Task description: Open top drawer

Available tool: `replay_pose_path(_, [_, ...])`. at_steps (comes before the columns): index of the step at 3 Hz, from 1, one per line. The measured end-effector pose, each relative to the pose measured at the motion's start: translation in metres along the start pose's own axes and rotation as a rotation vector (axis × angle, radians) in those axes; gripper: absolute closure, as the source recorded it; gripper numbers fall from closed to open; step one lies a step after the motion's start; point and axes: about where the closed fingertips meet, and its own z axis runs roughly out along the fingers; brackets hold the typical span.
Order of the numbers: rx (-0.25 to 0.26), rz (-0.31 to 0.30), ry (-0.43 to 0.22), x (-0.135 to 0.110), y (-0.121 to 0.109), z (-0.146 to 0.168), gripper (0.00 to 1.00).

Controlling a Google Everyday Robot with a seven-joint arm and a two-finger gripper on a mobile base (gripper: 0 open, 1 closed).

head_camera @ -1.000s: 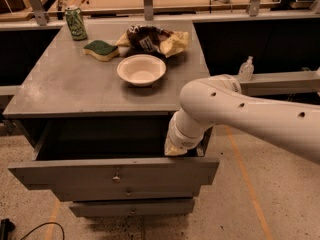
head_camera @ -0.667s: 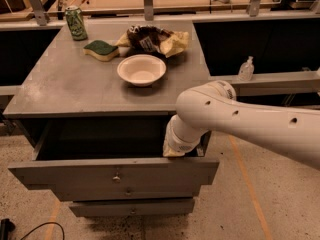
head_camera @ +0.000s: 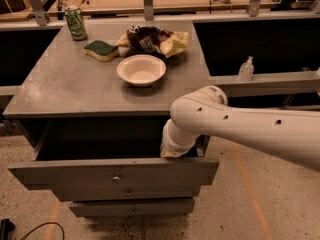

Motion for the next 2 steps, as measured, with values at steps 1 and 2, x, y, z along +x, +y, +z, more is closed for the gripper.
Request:
replay_pose_path(1, [-0.023, -0.006, 0.001, 0.001, 0.009, 0.012, 1.0])
replay_pose_path(2, [-0.078, -0.006, -0.01, 0.002, 0.023, 0.015, 1.0])
